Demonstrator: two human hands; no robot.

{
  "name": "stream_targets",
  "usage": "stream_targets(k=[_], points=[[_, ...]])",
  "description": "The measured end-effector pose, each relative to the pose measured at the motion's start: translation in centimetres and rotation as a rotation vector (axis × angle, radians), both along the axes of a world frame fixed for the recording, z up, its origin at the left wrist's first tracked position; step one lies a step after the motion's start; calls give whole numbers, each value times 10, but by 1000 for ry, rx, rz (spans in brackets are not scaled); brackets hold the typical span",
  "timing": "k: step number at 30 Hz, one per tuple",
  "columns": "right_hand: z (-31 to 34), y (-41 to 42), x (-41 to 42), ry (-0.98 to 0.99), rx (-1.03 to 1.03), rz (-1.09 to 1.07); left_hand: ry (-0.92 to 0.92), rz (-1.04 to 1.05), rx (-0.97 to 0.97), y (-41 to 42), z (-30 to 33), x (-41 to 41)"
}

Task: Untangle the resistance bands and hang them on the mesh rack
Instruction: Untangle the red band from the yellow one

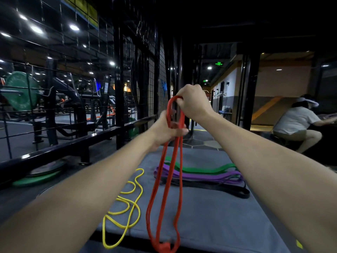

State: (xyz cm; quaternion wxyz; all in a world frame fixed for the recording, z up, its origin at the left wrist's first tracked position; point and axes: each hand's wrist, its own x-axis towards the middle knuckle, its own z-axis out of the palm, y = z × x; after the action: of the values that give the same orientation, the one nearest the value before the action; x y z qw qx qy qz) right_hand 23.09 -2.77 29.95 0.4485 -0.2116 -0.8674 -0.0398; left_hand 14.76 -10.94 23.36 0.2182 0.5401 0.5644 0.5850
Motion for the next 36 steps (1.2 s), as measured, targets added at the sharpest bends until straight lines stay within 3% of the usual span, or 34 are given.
stream_targets(k=[6, 11, 16, 18, 24, 28, 36], points=[[-13, 47, 25, 192, -258, -86, 20, 0, -151, 40, -60, -6], [-40, 95, 58, 412, -477, -174, 355, 83, -303, 61, -93, -28], [-75, 140, 84, 580, -618, -317, 504, 164, -382, 81, -135, -60], [-98, 160, 86, 625, -686, -345, 647, 204, -404, 88, -143, -80], [-181, 207, 51, 685, -1001, -301, 955, 247, -449, 103, -123, -147], [-228, 229, 25, 707, -1132, -268, 1039, 262, -518, 125, -124, -171], [-326, 261, 87, 623, -1161, -495, 1025, 189, -607, 209, -258, -120]])
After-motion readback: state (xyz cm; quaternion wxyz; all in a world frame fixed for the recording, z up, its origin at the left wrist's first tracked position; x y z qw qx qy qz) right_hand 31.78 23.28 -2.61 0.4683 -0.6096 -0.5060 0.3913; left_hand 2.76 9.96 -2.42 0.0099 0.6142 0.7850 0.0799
